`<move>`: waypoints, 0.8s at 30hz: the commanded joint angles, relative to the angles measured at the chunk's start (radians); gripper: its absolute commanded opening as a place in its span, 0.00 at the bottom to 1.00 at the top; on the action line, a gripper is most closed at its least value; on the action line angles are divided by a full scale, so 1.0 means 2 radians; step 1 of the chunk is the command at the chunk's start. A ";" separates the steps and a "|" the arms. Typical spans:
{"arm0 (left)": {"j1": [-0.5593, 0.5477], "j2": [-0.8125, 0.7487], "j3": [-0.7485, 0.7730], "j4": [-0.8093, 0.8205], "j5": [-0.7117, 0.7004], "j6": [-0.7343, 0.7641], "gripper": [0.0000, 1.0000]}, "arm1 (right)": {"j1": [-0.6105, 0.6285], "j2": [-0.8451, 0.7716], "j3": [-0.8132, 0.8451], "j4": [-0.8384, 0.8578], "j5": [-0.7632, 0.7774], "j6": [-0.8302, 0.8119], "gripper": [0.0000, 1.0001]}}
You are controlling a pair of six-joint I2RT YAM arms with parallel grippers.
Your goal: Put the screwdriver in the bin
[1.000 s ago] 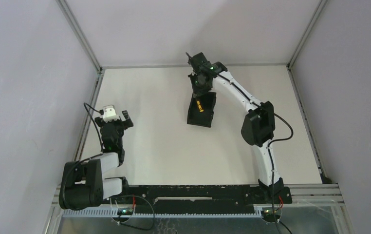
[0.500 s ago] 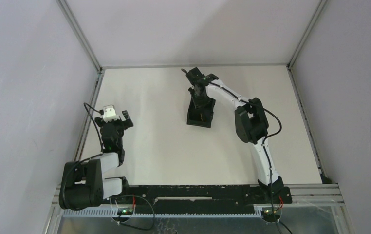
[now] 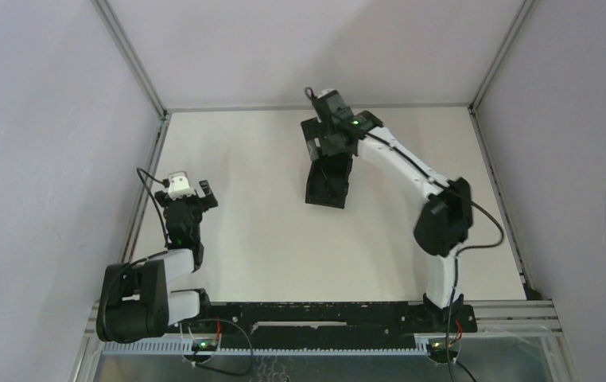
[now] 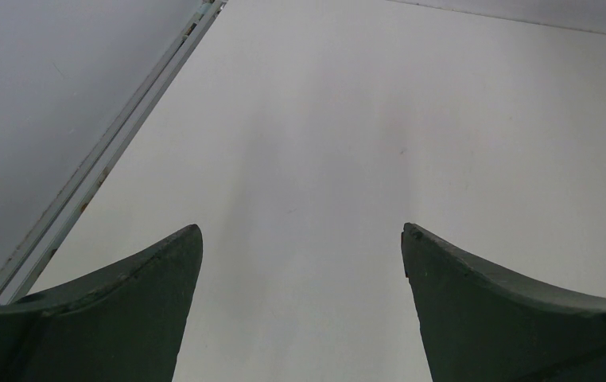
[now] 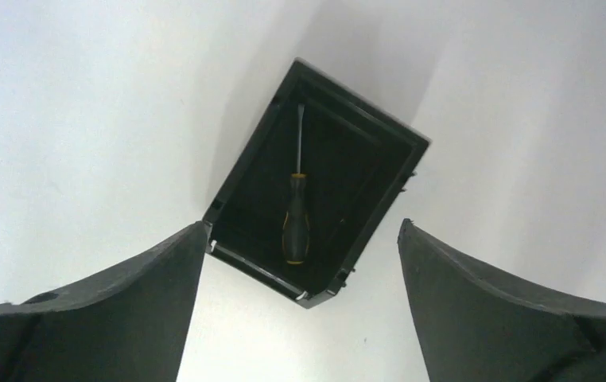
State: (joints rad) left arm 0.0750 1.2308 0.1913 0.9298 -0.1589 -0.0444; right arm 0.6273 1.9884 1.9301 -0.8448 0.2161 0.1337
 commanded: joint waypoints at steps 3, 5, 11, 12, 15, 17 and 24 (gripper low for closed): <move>-0.003 0.000 0.023 0.013 -0.006 0.007 1.00 | -0.008 -0.161 -0.127 0.116 0.020 -0.033 1.00; -0.003 0.000 0.023 0.013 -0.006 0.007 1.00 | -0.015 -0.209 -0.184 0.152 0.004 -0.036 1.00; -0.003 0.000 0.023 0.013 -0.006 0.007 1.00 | -0.068 -0.371 -0.376 0.262 -0.074 -0.013 1.00; -0.003 0.000 0.023 0.013 -0.006 0.007 1.00 | -0.077 -0.391 -0.404 0.276 -0.083 -0.009 1.00; -0.003 0.000 0.023 0.013 -0.006 0.007 1.00 | -0.098 -0.443 -0.479 0.306 -0.081 0.003 1.00; -0.003 0.000 0.023 0.013 -0.006 0.007 1.00 | -0.107 -0.473 -0.524 0.322 -0.069 0.013 1.00; -0.003 0.000 0.023 0.013 -0.006 0.007 1.00 | -0.118 -0.585 -0.685 0.390 -0.009 0.057 1.00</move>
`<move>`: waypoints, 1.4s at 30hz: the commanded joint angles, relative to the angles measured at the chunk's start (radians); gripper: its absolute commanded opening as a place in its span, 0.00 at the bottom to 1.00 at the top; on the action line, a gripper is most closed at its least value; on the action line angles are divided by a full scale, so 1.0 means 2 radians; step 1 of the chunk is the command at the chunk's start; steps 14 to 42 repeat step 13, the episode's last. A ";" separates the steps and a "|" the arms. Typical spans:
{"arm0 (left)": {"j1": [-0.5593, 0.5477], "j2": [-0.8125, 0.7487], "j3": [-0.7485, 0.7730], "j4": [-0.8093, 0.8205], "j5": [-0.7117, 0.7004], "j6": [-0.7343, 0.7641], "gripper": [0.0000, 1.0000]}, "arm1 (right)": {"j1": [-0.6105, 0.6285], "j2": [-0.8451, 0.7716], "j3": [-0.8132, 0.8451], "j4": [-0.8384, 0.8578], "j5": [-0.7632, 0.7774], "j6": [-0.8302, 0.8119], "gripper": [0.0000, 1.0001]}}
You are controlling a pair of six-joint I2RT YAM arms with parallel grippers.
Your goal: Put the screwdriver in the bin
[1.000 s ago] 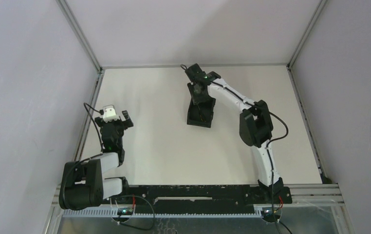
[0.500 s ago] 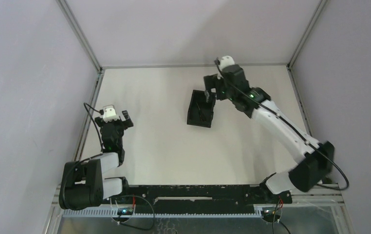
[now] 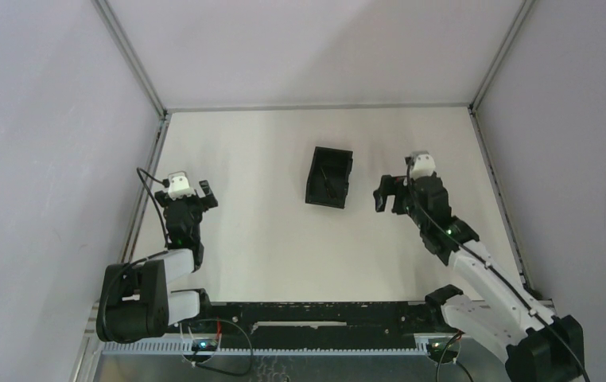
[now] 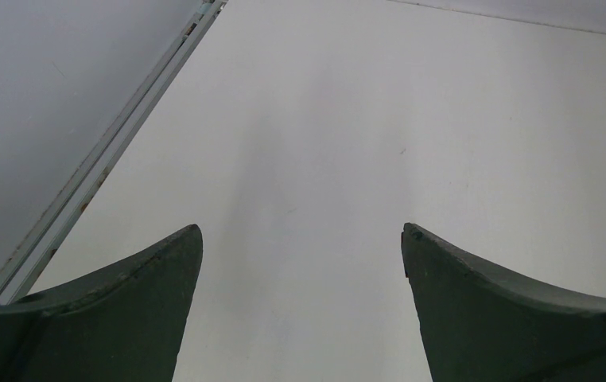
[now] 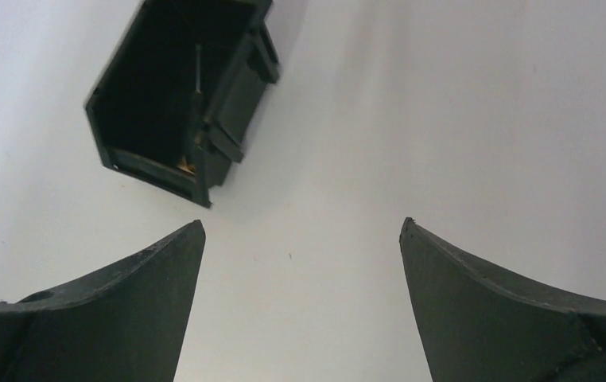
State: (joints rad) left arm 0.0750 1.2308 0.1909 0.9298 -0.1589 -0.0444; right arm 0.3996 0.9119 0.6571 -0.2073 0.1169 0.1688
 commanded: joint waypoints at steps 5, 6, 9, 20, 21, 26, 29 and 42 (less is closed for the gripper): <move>-0.003 0.000 0.023 0.013 -0.006 0.007 1.00 | -0.005 -0.103 -0.129 0.117 0.062 0.074 1.00; -0.003 0.000 0.023 0.013 -0.006 0.007 1.00 | -0.005 -0.115 -0.142 0.126 0.063 0.077 1.00; -0.003 0.000 0.023 0.013 -0.006 0.007 1.00 | -0.006 -0.137 -0.172 0.143 0.056 0.080 0.99; -0.003 0.000 0.023 0.013 -0.006 0.007 1.00 | -0.007 -0.147 -0.187 0.156 0.048 0.079 0.99; -0.003 0.000 0.023 0.013 -0.006 0.007 1.00 | -0.007 -0.147 -0.187 0.156 0.048 0.079 0.99; -0.003 0.000 0.023 0.013 -0.006 0.007 1.00 | -0.007 -0.147 -0.187 0.156 0.048 0.079 0.99; -0.003 0.000 0.023 0.013 -0.006 0.007 1.00 | -0.007 -0.147 -0.187 0.156 0.048 0.079 0.99; -0.003 0.000 0.023 0.013 -0.006 0.007 1.00 | -0.007 -0.147 -0.187 0.156 0.048 0.079 0.99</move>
